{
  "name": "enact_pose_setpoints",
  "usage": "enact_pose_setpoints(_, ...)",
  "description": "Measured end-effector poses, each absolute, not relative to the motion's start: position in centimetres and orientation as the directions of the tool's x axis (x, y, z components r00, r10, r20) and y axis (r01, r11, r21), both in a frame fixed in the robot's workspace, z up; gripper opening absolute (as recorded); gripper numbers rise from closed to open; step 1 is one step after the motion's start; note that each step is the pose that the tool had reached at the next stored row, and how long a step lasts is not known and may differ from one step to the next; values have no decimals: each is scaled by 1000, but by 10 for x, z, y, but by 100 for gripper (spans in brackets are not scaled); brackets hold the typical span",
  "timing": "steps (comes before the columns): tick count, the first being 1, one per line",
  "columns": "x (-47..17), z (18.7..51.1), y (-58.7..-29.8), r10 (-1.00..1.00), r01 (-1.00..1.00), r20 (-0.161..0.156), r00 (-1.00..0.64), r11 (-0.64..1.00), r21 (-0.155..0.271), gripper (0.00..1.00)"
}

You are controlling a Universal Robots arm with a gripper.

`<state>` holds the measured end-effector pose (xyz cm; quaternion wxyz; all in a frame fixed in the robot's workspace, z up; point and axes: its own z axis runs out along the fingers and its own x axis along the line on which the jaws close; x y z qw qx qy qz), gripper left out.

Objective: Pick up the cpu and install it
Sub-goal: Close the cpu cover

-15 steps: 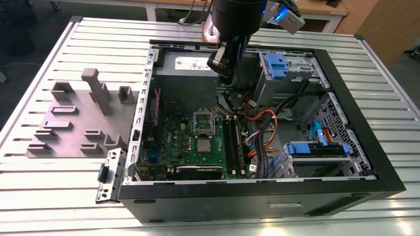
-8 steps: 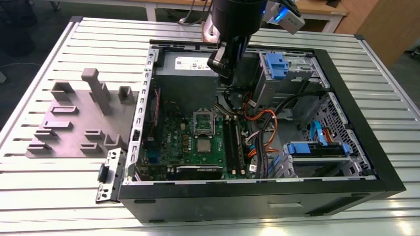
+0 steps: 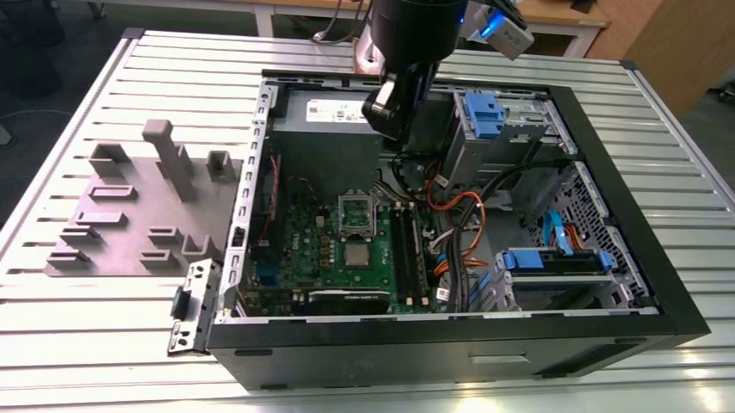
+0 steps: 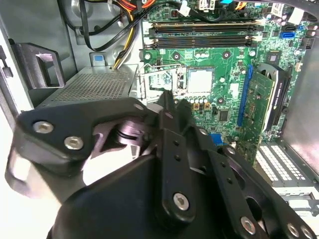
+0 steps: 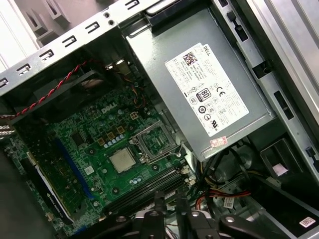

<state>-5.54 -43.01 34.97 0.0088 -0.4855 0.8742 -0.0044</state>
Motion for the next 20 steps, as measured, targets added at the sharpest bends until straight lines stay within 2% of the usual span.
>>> enact_pose_setpoints(1,-55,350,-430,-849,-849,-11,-528,529,-16,24)
enact_pose_setpoints(2,-55,350,-430,-849,-849,-10,-528,529,-17,30)
enact_pose_setpoints(8,-55,350,-430,-849,-849,-8,-528,528,-18,28)
enact_pose_setpoints(10,-55,350,-430,-849,-849,-8,-528,528,-18,16)
enact_pose_setpoints(11,-55,350,-430,-849,-849,-7,-528,529,-19,16)
enact_pose_setpoints(12,-55,350,-430,-849,-849,-7,-528,529,-19,11)
enact_pose_setpoints(18,-55,350,-430,-849,-849,-5,-528,528,-20,11)
enact_pose_setpoints(19,-55,350,-430,-849,-849,-4,-528,528,-20,17)
enact_pose_setpoints(20,-55,350,-430,-849,-849,-4,-528,528,-21,17)
